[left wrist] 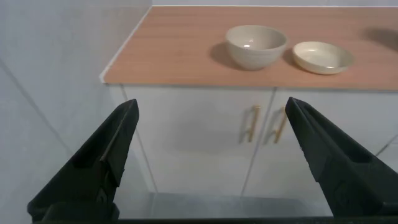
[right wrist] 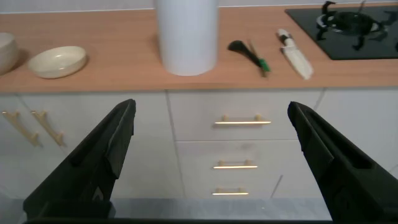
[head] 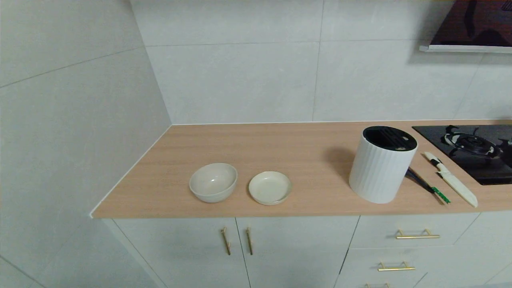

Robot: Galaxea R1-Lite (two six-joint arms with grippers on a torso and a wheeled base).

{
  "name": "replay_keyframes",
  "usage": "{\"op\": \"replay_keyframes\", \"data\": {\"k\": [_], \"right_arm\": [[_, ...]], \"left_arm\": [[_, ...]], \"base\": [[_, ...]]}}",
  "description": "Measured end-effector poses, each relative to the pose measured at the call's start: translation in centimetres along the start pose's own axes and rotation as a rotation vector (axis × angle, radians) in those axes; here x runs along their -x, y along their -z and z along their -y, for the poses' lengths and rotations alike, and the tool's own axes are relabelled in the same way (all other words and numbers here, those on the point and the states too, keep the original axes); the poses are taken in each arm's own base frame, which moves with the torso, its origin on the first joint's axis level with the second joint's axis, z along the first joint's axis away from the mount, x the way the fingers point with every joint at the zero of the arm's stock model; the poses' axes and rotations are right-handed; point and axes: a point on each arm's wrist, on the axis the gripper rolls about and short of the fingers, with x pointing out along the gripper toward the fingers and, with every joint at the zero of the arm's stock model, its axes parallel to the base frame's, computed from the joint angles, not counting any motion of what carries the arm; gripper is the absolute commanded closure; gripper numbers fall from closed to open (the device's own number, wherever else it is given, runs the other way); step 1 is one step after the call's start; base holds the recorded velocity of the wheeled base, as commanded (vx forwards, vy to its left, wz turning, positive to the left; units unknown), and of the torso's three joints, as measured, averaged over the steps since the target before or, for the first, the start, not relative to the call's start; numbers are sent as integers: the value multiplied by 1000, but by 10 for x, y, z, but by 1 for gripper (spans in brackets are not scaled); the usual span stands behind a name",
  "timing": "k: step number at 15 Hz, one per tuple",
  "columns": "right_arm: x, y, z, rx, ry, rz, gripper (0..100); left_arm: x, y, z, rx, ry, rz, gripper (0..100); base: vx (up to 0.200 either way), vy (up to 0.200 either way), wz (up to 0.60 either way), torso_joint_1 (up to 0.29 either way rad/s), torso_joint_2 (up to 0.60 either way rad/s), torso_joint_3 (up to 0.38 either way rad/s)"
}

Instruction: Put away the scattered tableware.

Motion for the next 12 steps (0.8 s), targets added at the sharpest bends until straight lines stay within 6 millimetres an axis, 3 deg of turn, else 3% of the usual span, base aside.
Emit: {"op": "replay_keyframes", "data": {"k": [8,12], "right_arm": [[0,0,0,0,0,0,0],[0,0,0,0,0,0,0]], "left_arm": [[0,0,0,0,0,0,0],[0,0,0,-1,0,-1,0]], "base": [[0,200,0,2,5,5],[0,0,0,0,0,0]]}}
